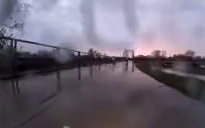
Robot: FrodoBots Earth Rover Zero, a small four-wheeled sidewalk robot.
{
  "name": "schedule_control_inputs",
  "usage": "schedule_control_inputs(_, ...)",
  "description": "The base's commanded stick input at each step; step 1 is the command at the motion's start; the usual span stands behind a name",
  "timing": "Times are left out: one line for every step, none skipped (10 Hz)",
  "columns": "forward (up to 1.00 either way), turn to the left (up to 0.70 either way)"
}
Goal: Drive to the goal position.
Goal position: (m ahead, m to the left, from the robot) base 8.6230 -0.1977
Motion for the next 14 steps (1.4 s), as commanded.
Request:
schedule_control_inputs(0.7,0.0)
schedule_control_inputs(0.7,0.0)
schedule_control_inputs(0.7,0.0)
schedule_control_inputs(0.7,0.0)
schedule_control_inputs(0.7,0.0)
schedule_control_inputs(0.7,0.0)
schedule_control_inputs(0.7,0.0)
schedule_control_inputs(0.7,0.0)
schedule_control_inputs(0.7,-0.05)
schedule_control_inputs(0.7,-0.22)
schedule_control_inputs(0.7,-0.34)
schedule_control_inputs(0.7,-0.35)
schedule_control_inputs(0.7,-0.27)
schedule_control_inputs(0.7,-0.17)
